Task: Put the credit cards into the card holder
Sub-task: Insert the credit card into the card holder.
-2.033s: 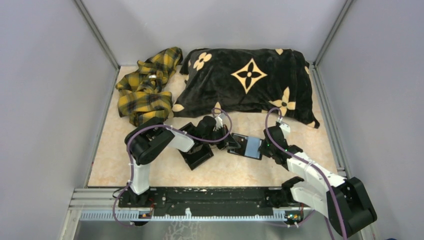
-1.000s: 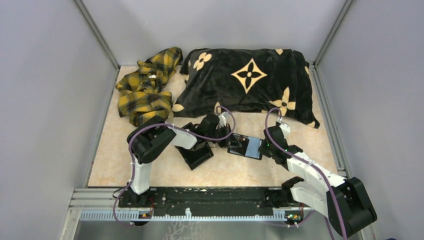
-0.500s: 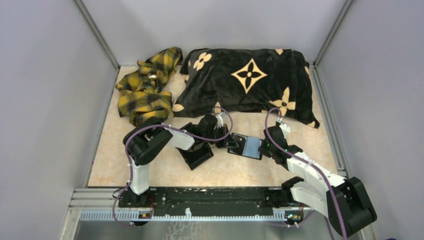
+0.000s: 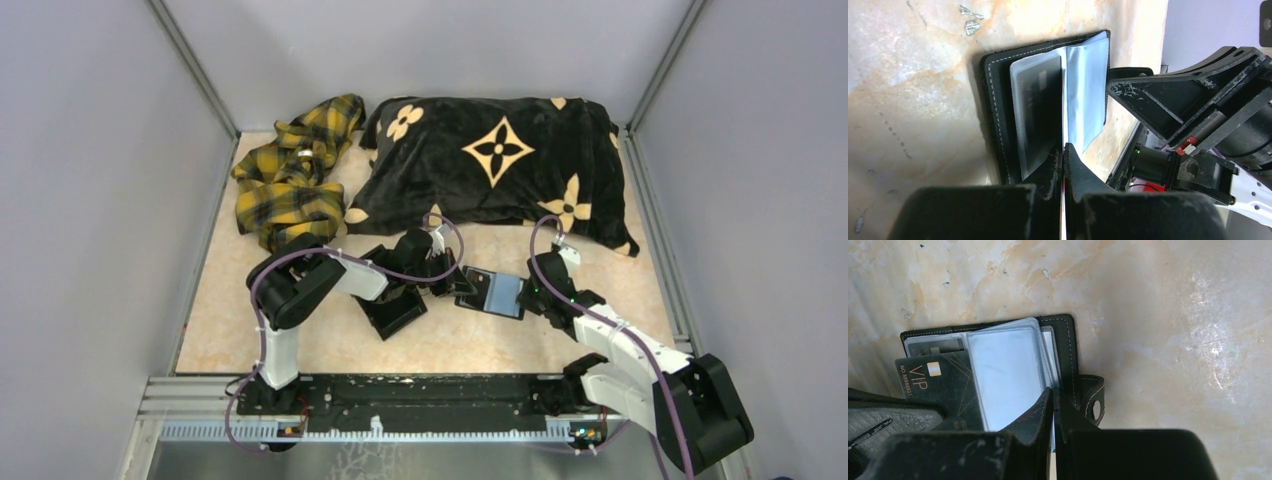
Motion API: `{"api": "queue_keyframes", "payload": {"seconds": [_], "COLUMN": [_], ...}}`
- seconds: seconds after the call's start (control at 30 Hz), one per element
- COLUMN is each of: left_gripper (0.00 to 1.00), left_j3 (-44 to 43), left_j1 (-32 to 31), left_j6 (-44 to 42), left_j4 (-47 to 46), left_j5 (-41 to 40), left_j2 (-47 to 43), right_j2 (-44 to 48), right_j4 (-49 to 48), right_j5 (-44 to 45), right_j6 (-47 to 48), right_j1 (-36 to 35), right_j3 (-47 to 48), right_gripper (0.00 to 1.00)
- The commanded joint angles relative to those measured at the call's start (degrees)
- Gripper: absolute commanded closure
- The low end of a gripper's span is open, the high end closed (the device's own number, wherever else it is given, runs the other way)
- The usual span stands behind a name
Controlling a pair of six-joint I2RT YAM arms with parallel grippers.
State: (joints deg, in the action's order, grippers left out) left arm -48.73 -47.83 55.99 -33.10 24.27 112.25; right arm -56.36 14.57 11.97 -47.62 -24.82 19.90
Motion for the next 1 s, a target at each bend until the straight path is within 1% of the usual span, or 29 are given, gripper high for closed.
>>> {"api": "queue_keyframes", "payload": {"seconds": [0.0,0.4,0.97], "left_gripper": [1.0,1.0,1.0], "left_j3": [-0.4,-1.8,0.1], "left_j1": [0.2,0.2,0.1], "left_j6": [0.7,0.4,2.1], "left_j4": [-4.5,-5.3,-11.4], "left_j5": [3.6,7.0,8.7], "left_j2": [1.9,3.6,4.1], "right_j2": [0.3,0.4,0.6], "right_j4": [2.4,2.5,3.0], "right_j5": [1.2,1.1,1.7], "right_j6": [0.8,0.7,0.7], "right_j1": [0.9,0.9,0.9], "right_j3": [-0.3,-0.2,-0.3], "right_gripper": [0.97,0.97,0.96]}}
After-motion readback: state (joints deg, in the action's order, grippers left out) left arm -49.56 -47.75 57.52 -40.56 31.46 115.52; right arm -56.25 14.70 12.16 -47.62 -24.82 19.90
